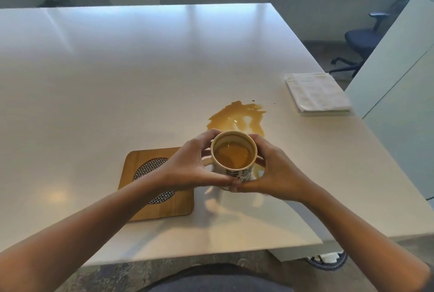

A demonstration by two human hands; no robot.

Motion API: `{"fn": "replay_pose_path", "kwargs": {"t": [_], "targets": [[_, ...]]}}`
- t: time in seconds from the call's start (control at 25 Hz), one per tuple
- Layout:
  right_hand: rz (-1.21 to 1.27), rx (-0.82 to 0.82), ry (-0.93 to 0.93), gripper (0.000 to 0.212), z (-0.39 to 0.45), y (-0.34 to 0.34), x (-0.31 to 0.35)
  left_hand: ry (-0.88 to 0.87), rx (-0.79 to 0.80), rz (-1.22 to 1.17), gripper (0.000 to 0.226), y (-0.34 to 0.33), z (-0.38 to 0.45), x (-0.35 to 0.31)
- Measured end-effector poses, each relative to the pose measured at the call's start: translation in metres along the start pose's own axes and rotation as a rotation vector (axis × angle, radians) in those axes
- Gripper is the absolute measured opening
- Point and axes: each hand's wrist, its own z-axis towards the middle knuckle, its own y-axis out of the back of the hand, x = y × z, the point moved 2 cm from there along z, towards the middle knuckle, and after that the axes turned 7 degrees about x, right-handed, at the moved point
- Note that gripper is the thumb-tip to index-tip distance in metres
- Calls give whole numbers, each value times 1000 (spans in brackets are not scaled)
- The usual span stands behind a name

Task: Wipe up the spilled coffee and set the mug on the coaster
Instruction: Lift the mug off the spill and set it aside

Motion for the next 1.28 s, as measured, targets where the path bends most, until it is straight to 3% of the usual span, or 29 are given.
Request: {"fn": "replay_pose_path", "kwargs": {"t": [0.4, 0.84, 1.28], "targets": [[9, -120, 36, 85, 6, -1, 1, 2, -117, 5, 76, -1, 1, 4], [-42, -113, 88, 85, 34, 14, 12, -69, -163, -6, 79, 20, 11, 1], [-60, -185, 132, 77, 106, 24, 16, -48, -367, -125, 73, 68, 28, 14]]}}
